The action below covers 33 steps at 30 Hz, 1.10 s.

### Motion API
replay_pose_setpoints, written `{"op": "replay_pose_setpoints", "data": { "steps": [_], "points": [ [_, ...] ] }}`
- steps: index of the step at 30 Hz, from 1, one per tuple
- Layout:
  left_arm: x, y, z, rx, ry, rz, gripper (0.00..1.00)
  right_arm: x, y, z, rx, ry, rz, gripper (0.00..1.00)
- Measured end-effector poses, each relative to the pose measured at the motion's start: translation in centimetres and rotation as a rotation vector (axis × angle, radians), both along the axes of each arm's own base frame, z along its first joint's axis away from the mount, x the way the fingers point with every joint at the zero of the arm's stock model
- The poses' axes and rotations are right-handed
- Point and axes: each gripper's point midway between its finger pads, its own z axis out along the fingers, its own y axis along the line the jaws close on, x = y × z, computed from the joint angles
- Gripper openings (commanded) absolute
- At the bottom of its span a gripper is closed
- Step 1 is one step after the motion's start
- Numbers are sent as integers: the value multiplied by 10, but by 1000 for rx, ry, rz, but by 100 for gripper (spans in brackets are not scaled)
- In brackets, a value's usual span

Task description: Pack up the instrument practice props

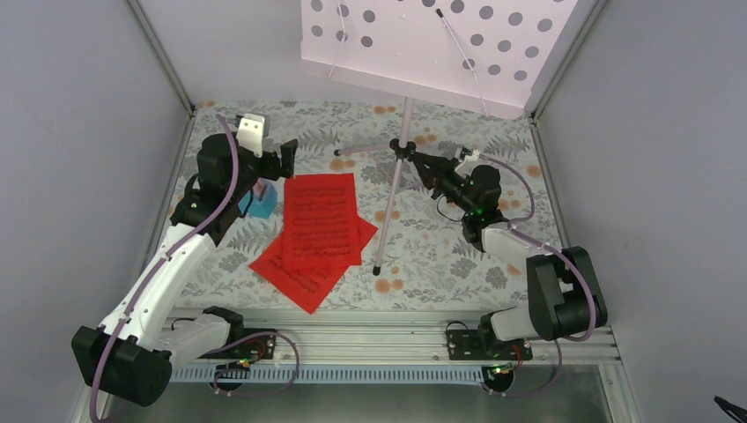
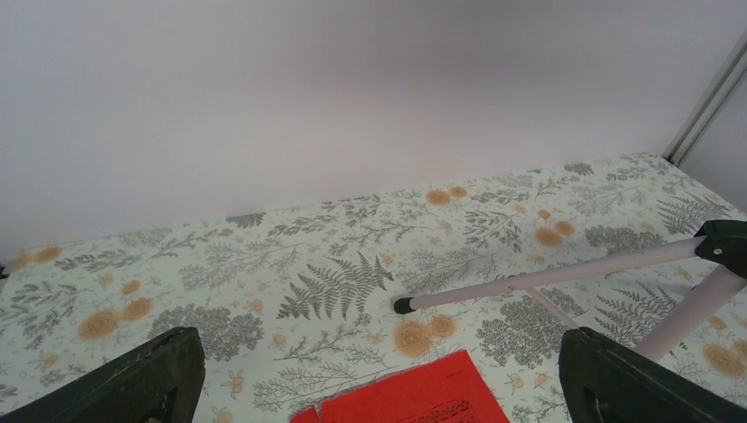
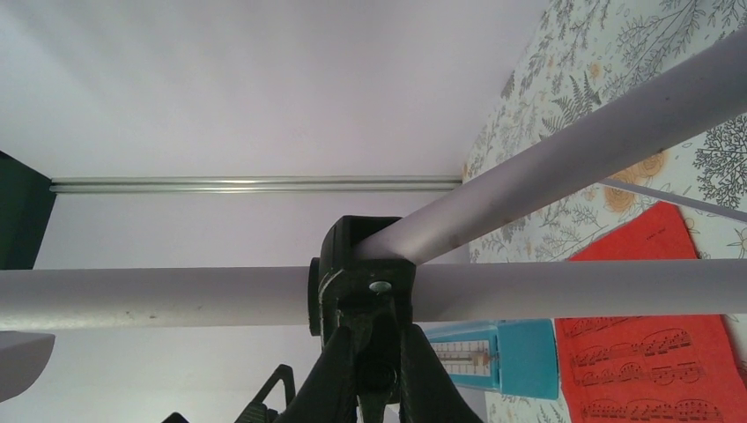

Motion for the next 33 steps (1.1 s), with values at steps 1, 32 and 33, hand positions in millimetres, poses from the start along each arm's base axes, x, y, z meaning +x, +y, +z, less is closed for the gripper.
{"op": "replay_pose_setpoints", "data": {
  "steps": [1,32,33],
  "points": [
    [0,0,0,0,1,0,100,0,0,0,-3,-2,0,4],
    [0,0,0,1,2,0,100,-2,4,18,-1018,-786,9,6],
    [0,0,0,1,2,0,100,-2,5,18,-1053,-811,17,6]
  ]
}}
